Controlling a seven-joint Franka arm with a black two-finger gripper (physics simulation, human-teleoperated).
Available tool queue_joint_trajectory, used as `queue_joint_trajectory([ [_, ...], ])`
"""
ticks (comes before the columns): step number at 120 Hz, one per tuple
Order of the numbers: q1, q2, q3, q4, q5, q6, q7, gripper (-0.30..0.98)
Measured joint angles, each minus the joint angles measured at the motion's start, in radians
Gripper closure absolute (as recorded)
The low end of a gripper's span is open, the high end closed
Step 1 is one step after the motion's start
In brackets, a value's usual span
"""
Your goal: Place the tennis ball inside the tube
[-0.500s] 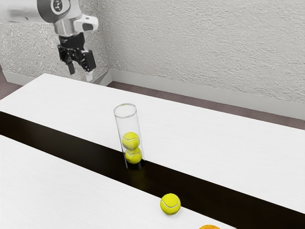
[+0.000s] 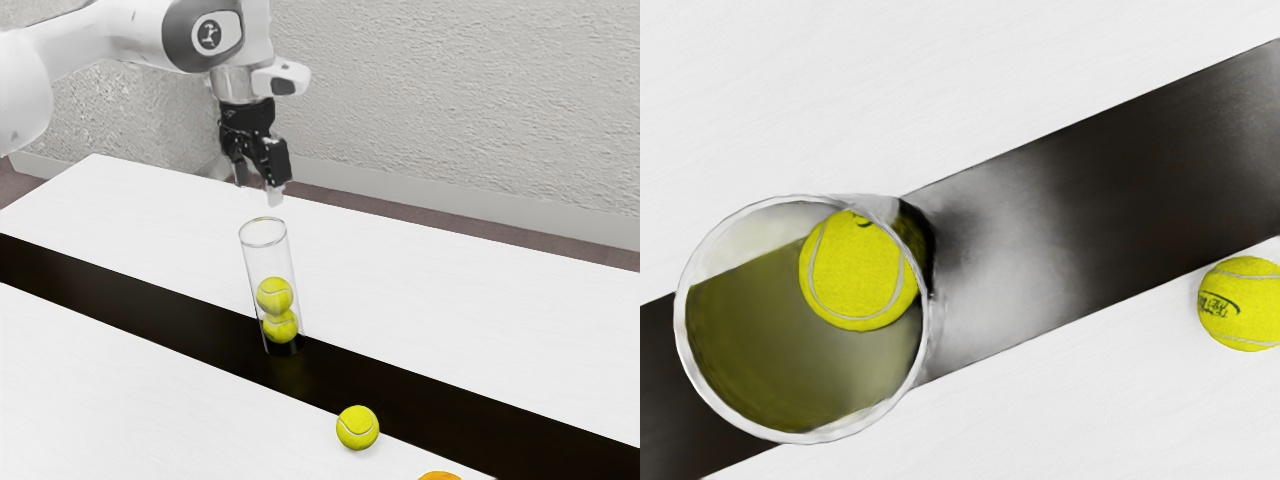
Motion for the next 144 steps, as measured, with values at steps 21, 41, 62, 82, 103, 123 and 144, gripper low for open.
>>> queue_joint_trajectory([
  [21,-0.022,0.072,-0.114,-0.024,0.009,0.086,-0.038,0.00],
  [41,-0.034,0.115,-0.157,-0.171,-0.042,0.195,-0.071,0.00],
  [62,-0.037,0.109,-0.212,-0.356,-0.059,0.386,-0.098,0.00],
  [82,-0.040,0.075,-0.289,-0.536,-0.006,0.614,-0.128,0.00],
  [103,-0.040,0.081,-0.312,-0.648,0.029,0.809,-0.162,0.00],
  [123,-0.040,0.124,-0.318,-0.690,0.036,0.921,-0.186,0.00],
  [144,-0.040,0.153,-0.316,-0.692,0.050,0.971,-0.203,0.00],
])
